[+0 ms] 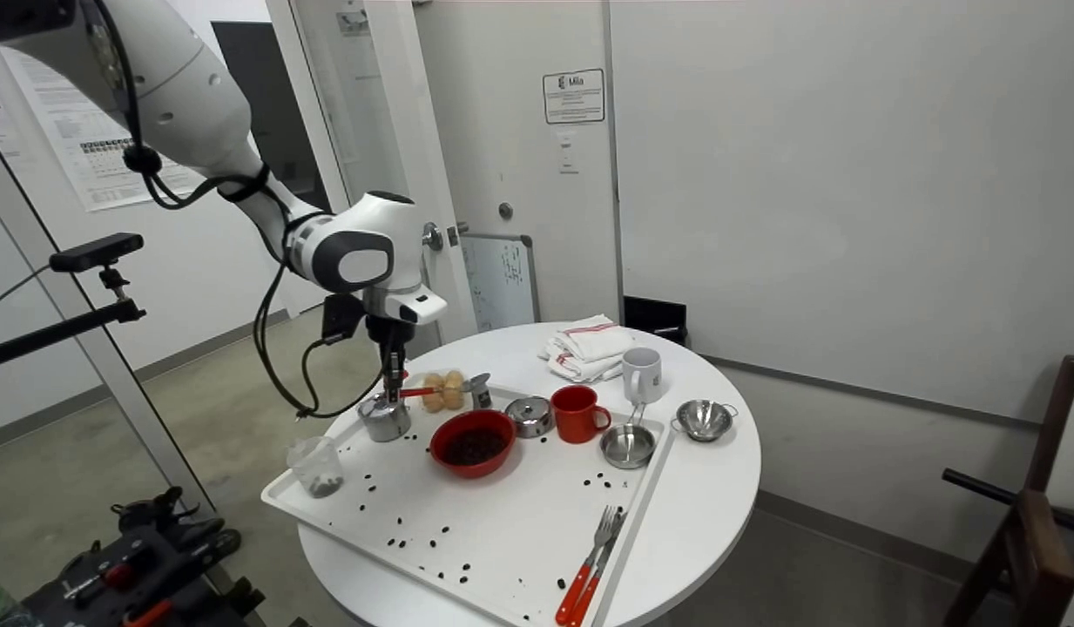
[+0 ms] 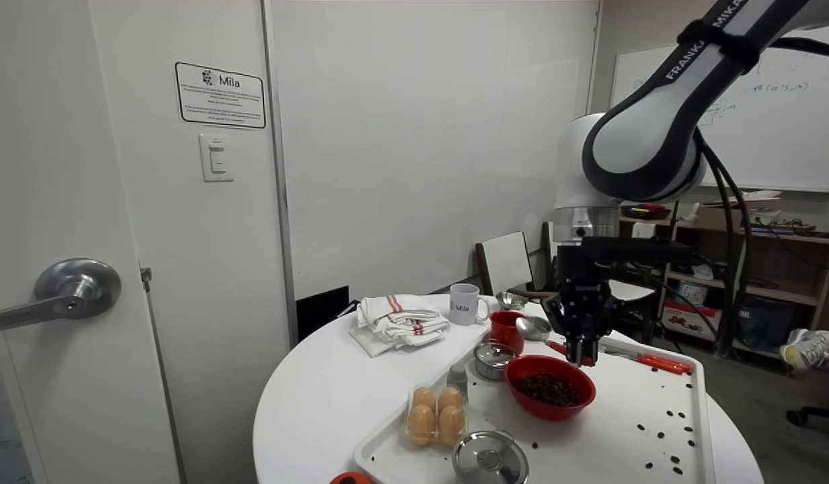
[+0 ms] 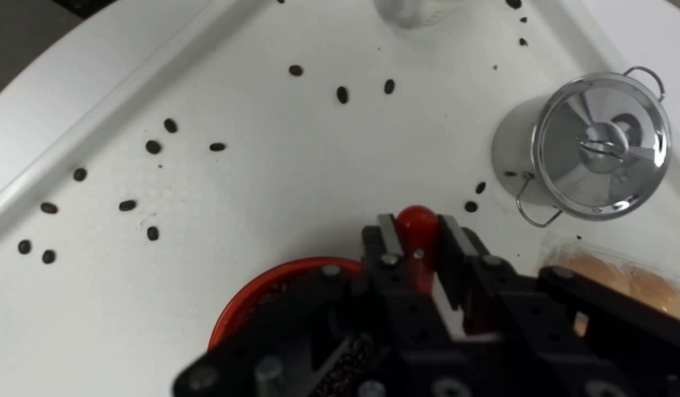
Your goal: Use the spoon to stir the contents of the red bowl
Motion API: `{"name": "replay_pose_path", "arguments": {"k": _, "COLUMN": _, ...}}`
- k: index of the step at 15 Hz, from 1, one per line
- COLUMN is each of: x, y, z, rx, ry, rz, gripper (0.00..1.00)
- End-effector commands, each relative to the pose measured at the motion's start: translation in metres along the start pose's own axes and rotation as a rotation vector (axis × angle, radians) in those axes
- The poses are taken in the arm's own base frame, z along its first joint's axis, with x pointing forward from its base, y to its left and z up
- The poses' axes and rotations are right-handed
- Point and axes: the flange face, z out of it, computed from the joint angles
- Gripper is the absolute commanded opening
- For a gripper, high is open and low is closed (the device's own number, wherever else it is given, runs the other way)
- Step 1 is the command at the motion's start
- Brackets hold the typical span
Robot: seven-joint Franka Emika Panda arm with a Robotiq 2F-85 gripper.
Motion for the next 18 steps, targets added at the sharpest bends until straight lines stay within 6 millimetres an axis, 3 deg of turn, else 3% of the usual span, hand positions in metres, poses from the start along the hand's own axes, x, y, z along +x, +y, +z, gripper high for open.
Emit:
{"name": "replay_pose_path", "arguments": {"k": 1, "x": -0.009, "y": 0.002, "z": -0.024, "rx": 0.088, "ry": 0.069, "rz": 0.161, "gripper": 0.07}}
{"name": "replay_pose_path", "arguments": {"k": 4, "x": 0.008, "y": -0.005, "z": -0.037, "rx": 0.099, "ry": 0.148, "rz": 0.293, "gripper": 0.07}}
{"name": "replay_pose_path", "arguments": {"k": 8, "x": 0.031, "y": -0.005, "z": -0.036, "rx": -0.073, "ry": 0.117, "rz": 0.366, "gripper": 0.07}}
{"name": "replay_pose_path", "arguments": {"k": 12, "x": 0.029, "y": -0.018, "z": -0.034, "rx": -0.130, "ry": -0.100, "rz": 0.215, "gripper": 0.07}}
{"name": "replay_pose_path", "arguments": {"k": 13, "x": 0.023, "y": -0.007, "z": -0.034, "rx": -0.129, "ry": -0.026, "rz": 0.279, "gripper": 0.08}}
{"name": "replay_pose_path", "arguments": {"k": 14, "x": 0.025, "y": -0.009, "z": -0.035, "rx": -0.129, "ry": -0.035, "rz": 0.272, "gripper": 0.20}}
{"name": "replay_pose_path", "arguments": {"k": 16, "x": 0.025, "y": -0.008, "z": -0.033, "rx": -0.131, "ry": -0.035, "rz": 0.273, "gripper": 0.20}}
{"name": "replay_pose_path", "arguments": {"k": 17, "x": 0.024, "y": -0.008, "z": -0.033, "rx": -0.132, "ry": -0.036, "rz": 0.274, "gripper": 0.08}}
{"name": "replay_pose_path", "arguments": {"k": 18, "x": 0.032, "y": -0.009, "z": -0.032, "rx": -0.067, "ry": -0.037, "rz": 0.409, "gripper": 0.08}}
